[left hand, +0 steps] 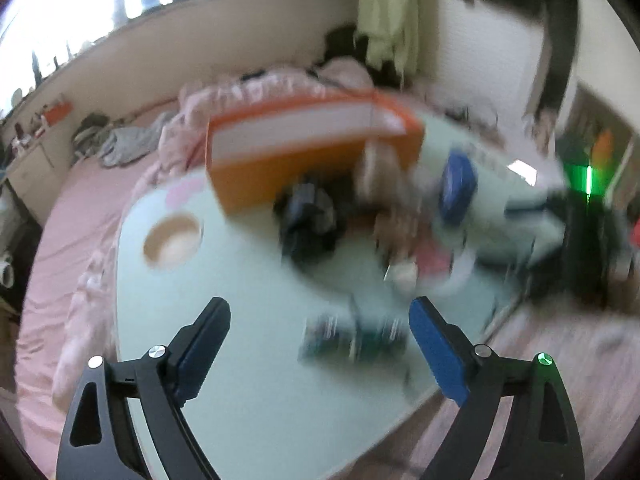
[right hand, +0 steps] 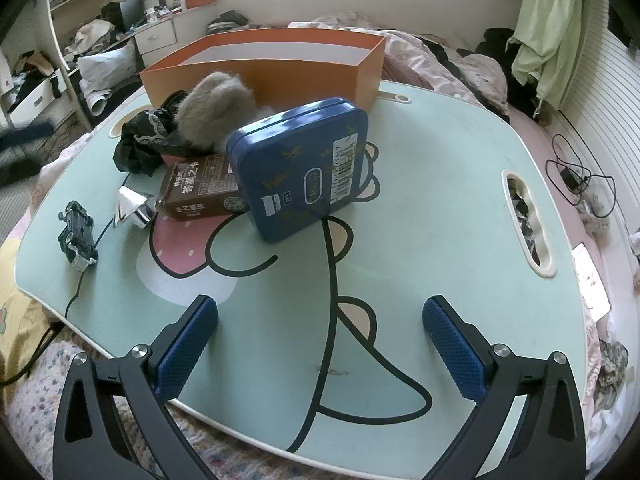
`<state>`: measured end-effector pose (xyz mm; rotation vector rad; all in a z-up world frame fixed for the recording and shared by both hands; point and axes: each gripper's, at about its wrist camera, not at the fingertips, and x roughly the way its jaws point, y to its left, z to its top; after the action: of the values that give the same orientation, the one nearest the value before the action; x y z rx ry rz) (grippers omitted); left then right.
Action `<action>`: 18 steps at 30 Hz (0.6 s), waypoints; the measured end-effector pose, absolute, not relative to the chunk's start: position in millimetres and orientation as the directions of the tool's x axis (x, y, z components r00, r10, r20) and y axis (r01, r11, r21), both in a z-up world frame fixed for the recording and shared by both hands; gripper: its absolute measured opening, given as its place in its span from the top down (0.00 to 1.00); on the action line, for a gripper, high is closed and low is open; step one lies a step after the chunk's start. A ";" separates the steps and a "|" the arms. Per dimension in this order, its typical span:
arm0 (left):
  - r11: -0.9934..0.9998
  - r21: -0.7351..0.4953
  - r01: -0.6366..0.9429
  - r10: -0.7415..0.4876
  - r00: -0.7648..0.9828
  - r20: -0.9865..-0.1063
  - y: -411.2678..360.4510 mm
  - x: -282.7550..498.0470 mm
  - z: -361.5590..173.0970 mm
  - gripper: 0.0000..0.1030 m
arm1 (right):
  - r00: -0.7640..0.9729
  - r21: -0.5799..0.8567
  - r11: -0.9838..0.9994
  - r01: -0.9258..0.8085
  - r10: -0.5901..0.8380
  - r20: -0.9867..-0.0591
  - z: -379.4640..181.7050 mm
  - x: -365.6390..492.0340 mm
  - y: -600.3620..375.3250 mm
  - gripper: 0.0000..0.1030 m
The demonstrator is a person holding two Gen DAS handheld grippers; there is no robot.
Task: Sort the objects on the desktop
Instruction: 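Lift the silver cone out and set it on the table, left gripper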
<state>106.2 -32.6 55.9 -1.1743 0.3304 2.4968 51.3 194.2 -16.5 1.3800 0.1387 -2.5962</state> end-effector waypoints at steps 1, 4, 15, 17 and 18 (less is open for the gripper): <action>-0.903 0.077 -0.422 0.203 -0.578 -0.791 -32.5 111.2 47.9 0.12 | -0.545 0.010 -0.976 0.216 -0.129 -0.828 -16.7 51.9 194.1 0.01; -0.885 0.128 -0.447 0.162 -0.555 -0.816 -34.6 122.4 21.6 0.12 | -0.543 0.009 -0.977 0.213 -0.126 -0.830 -16.9 52.3 195.0 0.01; -0.954 0.002 -0.298 0.198 -0.639 -0.743 -45.9 79.4 11.2 0.27 | -0.538 0.006 -0.978 0.209 -0.120 -0.834 -16.9 53.4 193.4 0.00; -0.955 0.010 -0.297 0.192 -0.641 -0.743 -39.6 76.6 11.2 0.27 | -0.538 0.007 -0.978 0.209 -0.121 -0.834 -17.1 53.7 193.9 0.00; -0.953 0.009 -0.304 0.197 -0.641 -0.742 -37.3 77.4 11.9 0.27 | -0.539 0.007 -0.978 0.209 -0.121 -0.834 -17.0 53.3 193.4 0.00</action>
<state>77.4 -37.3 11.9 -1.1581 0.1916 2.6117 53.3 193.4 -17.0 1.3967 0.1389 -2.5983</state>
